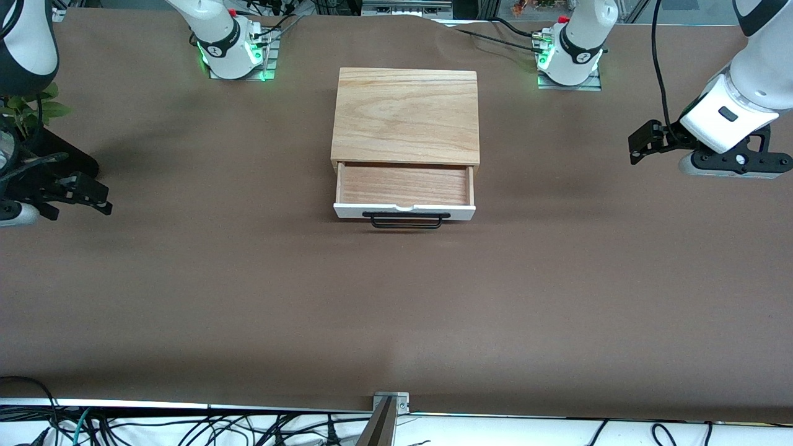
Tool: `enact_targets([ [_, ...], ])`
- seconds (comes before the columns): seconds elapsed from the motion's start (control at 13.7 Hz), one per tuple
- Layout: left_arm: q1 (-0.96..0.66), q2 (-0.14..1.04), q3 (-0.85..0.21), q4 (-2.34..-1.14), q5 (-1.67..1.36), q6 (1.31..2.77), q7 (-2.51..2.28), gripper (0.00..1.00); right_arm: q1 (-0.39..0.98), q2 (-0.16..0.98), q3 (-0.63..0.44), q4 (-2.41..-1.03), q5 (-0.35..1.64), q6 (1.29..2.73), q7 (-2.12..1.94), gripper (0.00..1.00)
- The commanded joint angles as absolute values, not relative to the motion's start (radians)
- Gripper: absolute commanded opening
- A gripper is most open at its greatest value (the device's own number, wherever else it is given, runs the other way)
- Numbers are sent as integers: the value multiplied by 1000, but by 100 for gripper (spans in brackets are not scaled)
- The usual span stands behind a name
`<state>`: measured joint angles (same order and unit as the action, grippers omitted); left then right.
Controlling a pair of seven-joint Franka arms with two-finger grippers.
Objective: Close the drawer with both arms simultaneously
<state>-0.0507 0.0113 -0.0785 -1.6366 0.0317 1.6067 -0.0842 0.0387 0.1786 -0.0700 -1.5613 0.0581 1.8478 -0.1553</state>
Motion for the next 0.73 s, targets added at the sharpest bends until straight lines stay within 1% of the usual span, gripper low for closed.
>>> enact_targets([
  [0.0, -43, 46, -77, -1588, 11, 1575, -60, 100, 81, 218, -69, -1529, 95, 1848, -135, 100],
  [0.22, -55, 49, -80, -1589, 9, 1536, -60, 100, 159, 268, -69, -1529, 98, 1914, -133, 100],
  [0.36, -60, 78, -83, -1588, -9, 1537, -57, 100, 192, 317, -63, -1529, 130, 1968, -137, 100],
  [0.51, -60, 141, -83, -1582, -142, 1555, -55, 100, 202, 371, -37, -1528, 256, 2009, -135, 100],
  [0.66, -66, 236, -98, -1523, -196, 1644, -55, 100, 228, 429, -18, -1502, 301, 2066, -135, 100],
])
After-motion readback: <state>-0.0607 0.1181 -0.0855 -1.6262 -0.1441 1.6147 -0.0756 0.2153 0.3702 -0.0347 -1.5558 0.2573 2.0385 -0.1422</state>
